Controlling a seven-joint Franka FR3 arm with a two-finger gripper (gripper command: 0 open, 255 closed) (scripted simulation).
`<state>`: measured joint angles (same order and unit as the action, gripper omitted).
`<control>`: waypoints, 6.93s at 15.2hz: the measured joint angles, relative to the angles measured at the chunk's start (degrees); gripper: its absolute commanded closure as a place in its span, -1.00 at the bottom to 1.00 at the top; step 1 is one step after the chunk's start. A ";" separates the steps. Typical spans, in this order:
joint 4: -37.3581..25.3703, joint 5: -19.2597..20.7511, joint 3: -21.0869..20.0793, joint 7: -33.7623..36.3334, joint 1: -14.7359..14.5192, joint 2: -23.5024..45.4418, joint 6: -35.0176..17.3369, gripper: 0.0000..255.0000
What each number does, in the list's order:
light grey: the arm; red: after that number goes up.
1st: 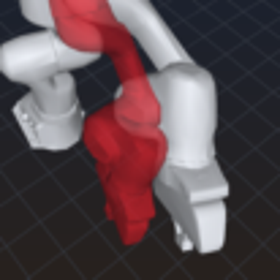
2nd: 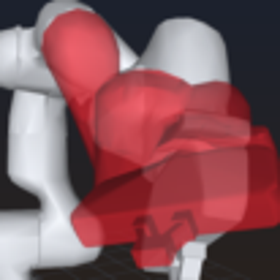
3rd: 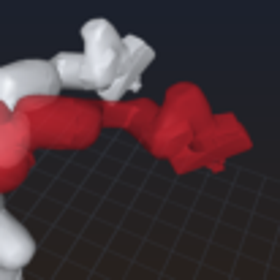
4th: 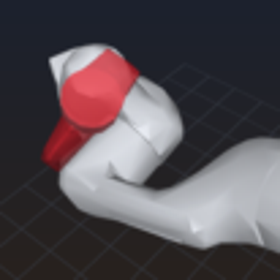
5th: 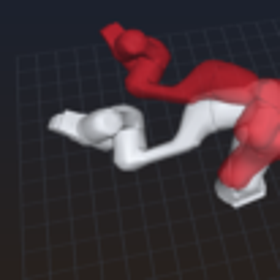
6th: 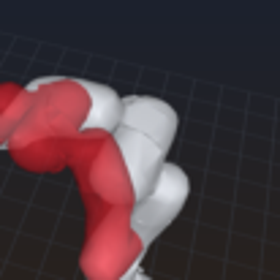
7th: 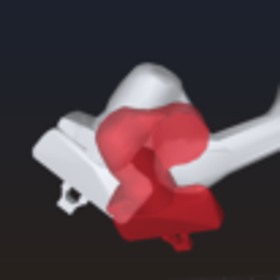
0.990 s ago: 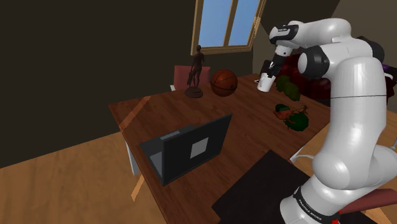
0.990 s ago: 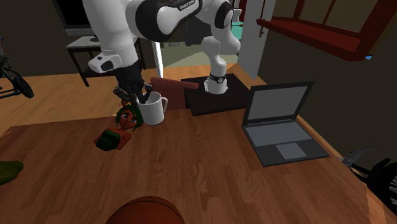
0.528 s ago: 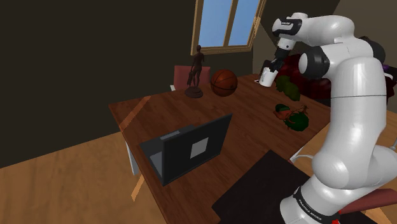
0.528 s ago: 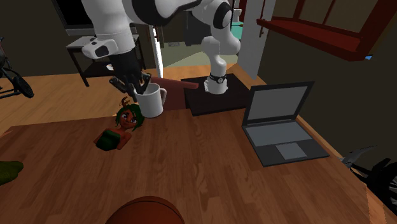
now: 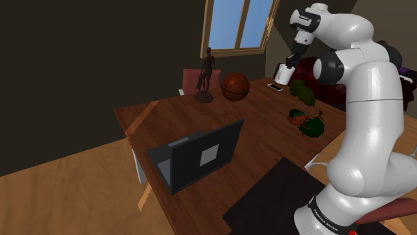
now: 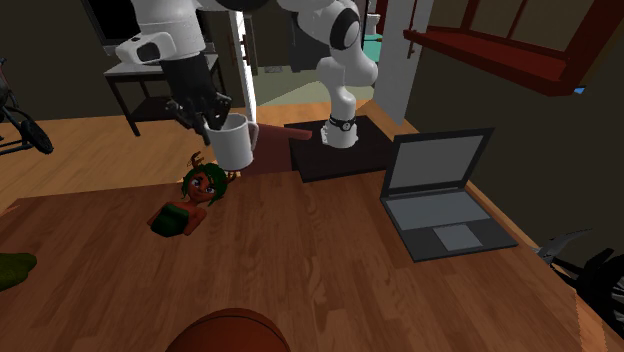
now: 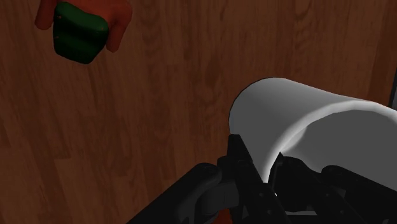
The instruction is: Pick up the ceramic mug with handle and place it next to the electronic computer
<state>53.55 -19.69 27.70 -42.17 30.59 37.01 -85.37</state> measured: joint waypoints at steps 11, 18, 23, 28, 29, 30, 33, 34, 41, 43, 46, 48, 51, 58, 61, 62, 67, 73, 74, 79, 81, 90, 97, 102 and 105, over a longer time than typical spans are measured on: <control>5.16 2.13 0.21 5.06 -6.71 -6.03 0.32 1.00; 15.86 5.30 -0.78 13.17 -16.55 -13.05 -4.45 1.00; 20.58 7.16 -2.18 19.46 -22.44 -16.72 -6.40 1.00; 22.48 8.10 -4.02 25.68 -27.25 -17.81 -7.94 1.00; 22.37 8.16 -4.42 26.97 -28.13 -17.68 -8.11 1.00; 22.04 8.28 -4.75 28.07 -28.87 -17.68 -7.89 1.00; 21.96 8.65 -5.87 31.75 -31.47 -17.71 -8.19 1.00; 20.95 8.52 -6.20 32.68 -31.94 -17.05 -7.92 1.00; 24.17 8.88 -7.32 36.00 -34.73 -17.16 -11.34 1.00; 26.06 8.94 -7.33 35.85 -34.90 -17.45 -12.94 1.00; 28.40 8.95 -7.40 35.77 -35.16 -17.61 -15.12 1.00; 29.62 8.81 -7.46 35.58 -35.19 -17.30 -16.62 1.00; 32.61 8.85 -7.50 35.37 -35.46 -17.70 -19.21 1.00; 36.47 8.33 -7.73 34.82 -35.60 -16.77 -23.91 1.00; 38.40 8.02 -7.84 34.39 -35.58 -16.28 -26.28 1.00; 38.95 7.94 -7.87 34.28 -35.59 -16.16 -26.92 1.00; 41.24 7.34 -8.11 33.74 -35.56 -15.07 -30.21 1.00; 43.50 6.43 -8.52 33.00 -35.44 -13.30 -34.11 1.00; 44.01 6.28 -8.57 32.79 -35.38 -13.08 -34.82 1.00; 45.17 5.40 -9.00 32.17 -35.18 -11.23 -37.73 1.00; 45.87 5.07 -9.17 31.89 -35.11 -10.64 -38.96 1.00; 47.08 3.23 -10.19 30.43 -34.39 -6.65 -43.95 1.00; 47.94 1.77 -11.15 29.32 -33.82 -3.46 -47.87 1.00; 47.97 0.94 -11.77 28.72 -33.45 -1.42 -49.88 1.00; 47.92 0.87 -11.81 28.68 -33.41 -1.25 -50.01 1.00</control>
<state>101.47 -18.81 15.89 -13.49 -2.81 35.75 -135.38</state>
